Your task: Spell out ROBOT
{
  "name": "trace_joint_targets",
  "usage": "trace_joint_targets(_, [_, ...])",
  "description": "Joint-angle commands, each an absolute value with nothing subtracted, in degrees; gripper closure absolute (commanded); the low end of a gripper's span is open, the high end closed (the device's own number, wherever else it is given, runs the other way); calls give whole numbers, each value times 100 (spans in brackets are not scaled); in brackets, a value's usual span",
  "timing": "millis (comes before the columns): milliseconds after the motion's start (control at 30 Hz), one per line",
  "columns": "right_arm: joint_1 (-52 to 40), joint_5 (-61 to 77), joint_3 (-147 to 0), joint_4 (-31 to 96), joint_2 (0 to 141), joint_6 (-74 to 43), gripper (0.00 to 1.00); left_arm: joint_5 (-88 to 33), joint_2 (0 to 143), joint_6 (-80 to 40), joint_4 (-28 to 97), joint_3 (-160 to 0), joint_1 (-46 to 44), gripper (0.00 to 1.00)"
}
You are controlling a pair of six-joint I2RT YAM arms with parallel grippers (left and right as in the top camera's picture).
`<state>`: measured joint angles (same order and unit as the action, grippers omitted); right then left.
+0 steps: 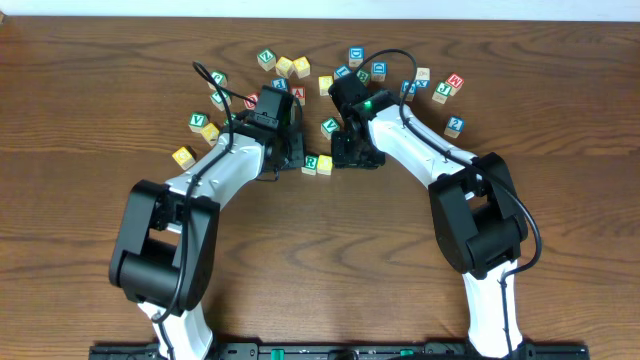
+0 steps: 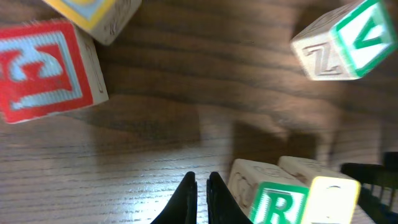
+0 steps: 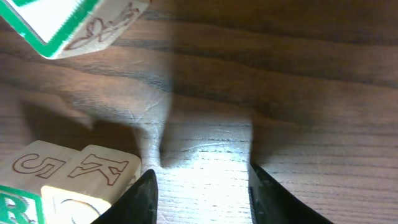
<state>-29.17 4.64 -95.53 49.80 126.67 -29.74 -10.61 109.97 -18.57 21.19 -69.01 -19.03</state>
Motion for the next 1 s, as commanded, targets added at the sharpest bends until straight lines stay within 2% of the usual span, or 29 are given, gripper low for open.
trace_joint_targets(0, [-2974, 421, -9502, 4960, 12484, -3085, 64, -1055, 11102, -1785, 2132, -7019, -1909, 92])
trace_joint_targets(267, [-2995, 574, -9502, 4901, 12484, -3129, 86, -1144, 11102, -1979, 2176, -7019, -1909, 92])
trace_joint_targets(733, [-3015, 644, -9502, 4880, 12484, -2978, 92, -1160, 11102, -2108, 2290, -7019, -2213, 92])
trace_joint_targets(967, [-3044, 659, -9502, 4875, 12484, -2945, 92, -1160, 11102, -2174, 2309, -7019, -2248, 92])
